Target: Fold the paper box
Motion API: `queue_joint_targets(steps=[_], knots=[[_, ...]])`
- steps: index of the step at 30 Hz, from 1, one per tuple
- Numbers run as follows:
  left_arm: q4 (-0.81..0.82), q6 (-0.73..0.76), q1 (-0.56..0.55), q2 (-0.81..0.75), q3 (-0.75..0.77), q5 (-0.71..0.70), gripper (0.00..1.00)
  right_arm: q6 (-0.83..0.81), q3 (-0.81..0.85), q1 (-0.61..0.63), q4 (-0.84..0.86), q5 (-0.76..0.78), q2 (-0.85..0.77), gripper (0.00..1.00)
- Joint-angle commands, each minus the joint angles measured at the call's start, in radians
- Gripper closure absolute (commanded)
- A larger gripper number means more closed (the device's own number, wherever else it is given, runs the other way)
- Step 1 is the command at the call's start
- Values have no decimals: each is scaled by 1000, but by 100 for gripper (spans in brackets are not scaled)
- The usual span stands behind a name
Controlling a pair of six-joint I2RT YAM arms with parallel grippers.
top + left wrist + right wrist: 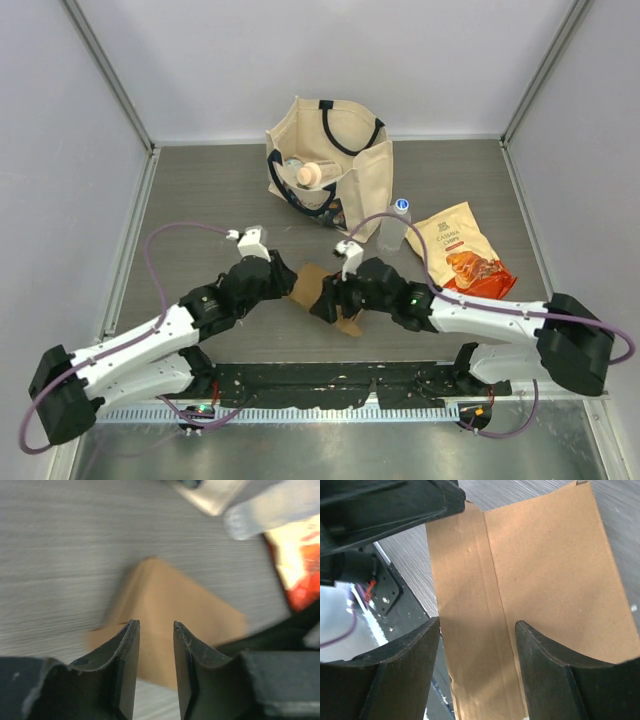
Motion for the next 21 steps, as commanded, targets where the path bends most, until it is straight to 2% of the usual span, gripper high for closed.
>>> queue_joint_targets(steps=[1,6,11,12,15,16,17,20,21], knots=[[246,-51,130,-12,-160,285,66,282,-138,-58,183,-111,-130,34],[335,-41,130,-58,-277,308,64,343,-178,-63,183,-182,-210,34],[265,16,130,-74,-244,291,65,359,-183,-84,-7,-113,-319,37],[184,40,130,-95,-218,276,64,360,-190,-93,-33,-99,-334,39],[121,120,130,-175,-138,254,51,386,-243,-162,-53,-102,-393,46],[115,133,131,-176,-83,289,45,395,-272,-214,-18,-131,-399,48],[107,145,133,-163,-55,312,44,420,-287,-236,9,-152,-403,53],[162,99,131,-43,13,478,44,502,-365,-277,185,-231,-362,65],[256,73,131,44,8,527,47,512,-393,-279,256,-247,-342,66]])
